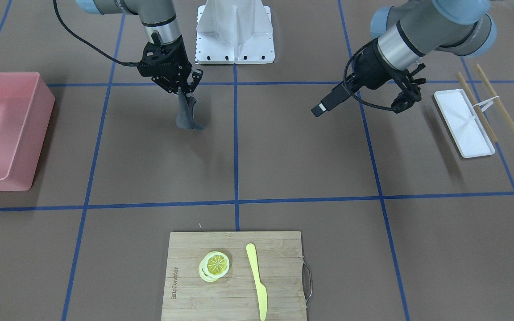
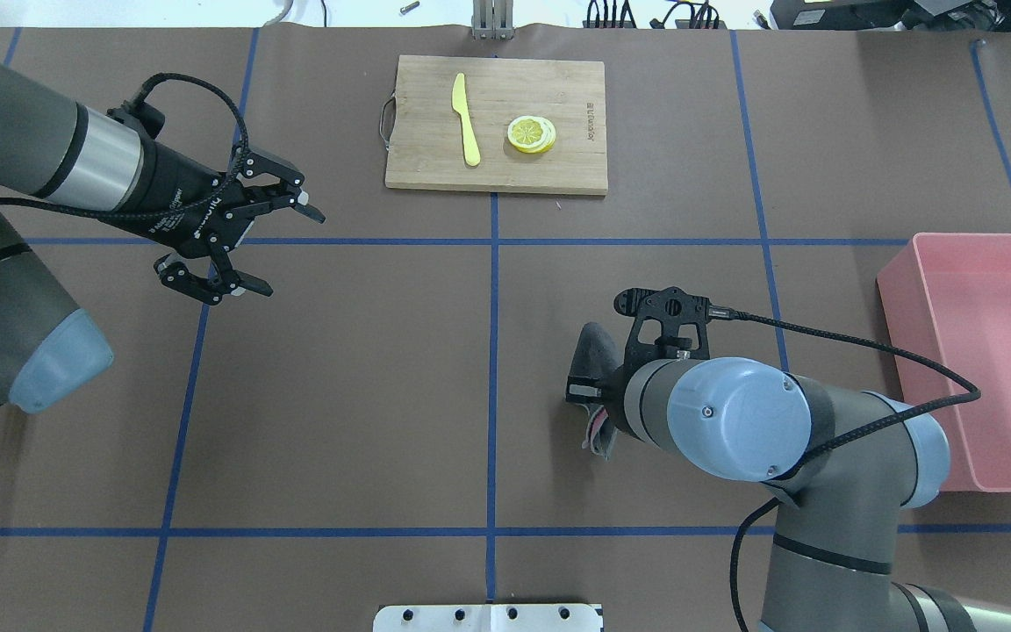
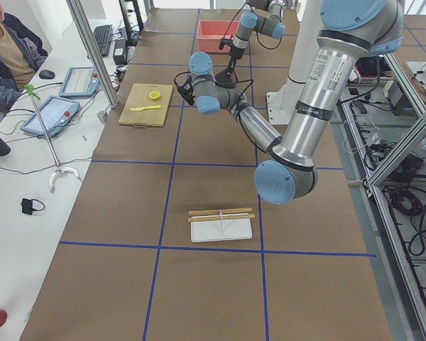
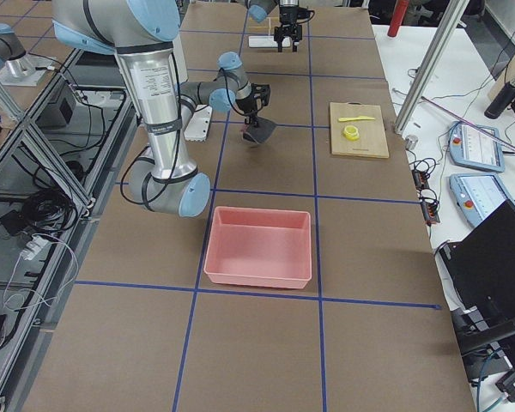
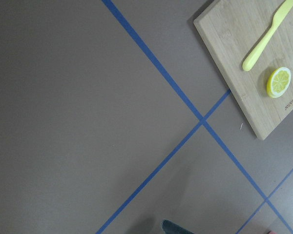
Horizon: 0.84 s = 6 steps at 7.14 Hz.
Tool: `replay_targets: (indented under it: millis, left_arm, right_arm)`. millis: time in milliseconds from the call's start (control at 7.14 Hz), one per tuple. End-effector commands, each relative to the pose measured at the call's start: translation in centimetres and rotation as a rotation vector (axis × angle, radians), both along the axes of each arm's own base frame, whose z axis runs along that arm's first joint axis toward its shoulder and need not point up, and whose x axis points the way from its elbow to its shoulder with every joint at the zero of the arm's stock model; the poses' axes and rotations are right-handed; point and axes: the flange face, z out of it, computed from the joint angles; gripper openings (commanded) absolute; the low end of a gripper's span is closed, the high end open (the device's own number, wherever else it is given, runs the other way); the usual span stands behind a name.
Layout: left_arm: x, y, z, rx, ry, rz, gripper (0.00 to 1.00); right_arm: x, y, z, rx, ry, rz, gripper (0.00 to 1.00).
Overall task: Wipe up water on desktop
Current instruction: 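Lower the cloth onto the table with the right gripper while the left arm withdraws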
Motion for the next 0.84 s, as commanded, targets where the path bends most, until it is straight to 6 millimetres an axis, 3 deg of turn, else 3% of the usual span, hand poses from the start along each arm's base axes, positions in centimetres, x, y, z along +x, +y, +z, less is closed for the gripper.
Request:
replay_targets:
  millis: [0,420,700]
  left_arm:
    - [-2.7,-0.3,3.9,0.132,-0.057,0.008,0.97]
    - [-8.8,-0.8,12.1,0.442,-0.204,0.047,0.97]
    - [-15.9,-0.2,19.0,0.630,-0.330,0.086,0.97]
  right_arm:
    - [3.4,-1.4,4.0,-0.106,0.037,-0.064,0.00]
    - [7.5,-1.1,9.6,-0.048,0.146,-0.137,0.00]
    - [11.1,-1.2,13.5,-0.022,0.222,-0.198,0.00]
